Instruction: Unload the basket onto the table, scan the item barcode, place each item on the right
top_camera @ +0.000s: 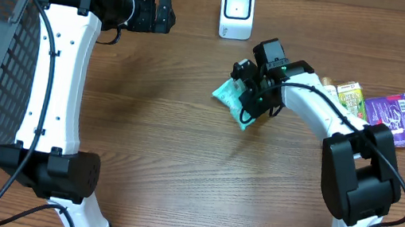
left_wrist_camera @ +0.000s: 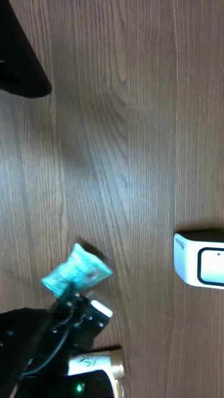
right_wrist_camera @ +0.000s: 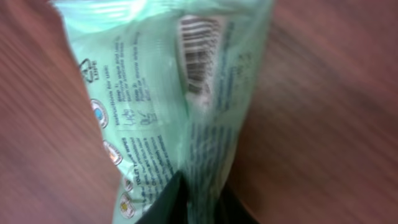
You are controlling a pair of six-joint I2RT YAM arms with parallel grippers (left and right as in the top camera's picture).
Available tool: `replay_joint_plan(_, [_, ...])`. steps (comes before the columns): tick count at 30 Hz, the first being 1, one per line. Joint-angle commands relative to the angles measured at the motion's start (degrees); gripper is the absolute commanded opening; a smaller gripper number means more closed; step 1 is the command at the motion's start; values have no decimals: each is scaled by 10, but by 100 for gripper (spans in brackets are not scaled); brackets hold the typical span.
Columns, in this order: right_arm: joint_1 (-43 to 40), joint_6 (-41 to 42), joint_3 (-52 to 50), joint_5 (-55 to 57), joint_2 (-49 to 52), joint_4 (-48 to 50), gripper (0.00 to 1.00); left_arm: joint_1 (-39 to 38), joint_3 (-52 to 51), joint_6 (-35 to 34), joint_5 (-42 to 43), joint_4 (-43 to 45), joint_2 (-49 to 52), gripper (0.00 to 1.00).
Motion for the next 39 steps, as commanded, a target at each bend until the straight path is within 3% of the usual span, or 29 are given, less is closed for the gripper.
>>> replay_joint_plan(1, [-17, -89, 7, 79, -4, 33, 37, -4, 7, 9, 3, 0, -2, 100])
replay_joint_plan(3, [-19, -86, 7, 79, -4, 43, 43, -4, 7, 9, 3, 0, -2, 100])
replay_joint_plan(5, [-19, -29, 12, 78, -8, 51, 53, -4, 7, 9, 3, 0, -2, 100])
replay_joint_plan(6, [-19, 30, 19, 79, -10, 51, 62, -4, 7, 9, 3, 0, -2, 100])
replay_joint_plan(7, [-20, 94, 29, 79, -14, 46, 81, -4, 7, 9, 3, 0, -2, 100])
replay_joint_plan(8, [-23, 158, 40, 79, -18, 35, 86, -4, 7, 8, 3, 0, -2, 100])
replay_joint_plan(11, [-37, 334, 81, 65, -33, -30, 91, -4, 7, 9, 3, 0, -2, 100])
replay_joint_plan(15, [-75, 444, 96, -11, -49, -84, 96, -4, 7, 9, 3, 0, -2, 100])
replay_joint_plan(20, [-123, 513, 54, -146, -43, -94, 95, -4, 7, 9, 3, 0, -2, 100])
replay_joint_plan(25, [-132, 527, -61, -264, -42, 5, 89, -4, 7, 8, 3, 0, -2, 100])
replay_joint_plan(34, [-114, 648, -210, -273, -42, 244, 80, -4, 7, 9, 3, 0, -2, 99])
replay_joint_plan(39, [-94, 716, -296, -250, -42, 396, 69, -4, 7, 9, 3, 0, -2, 100])
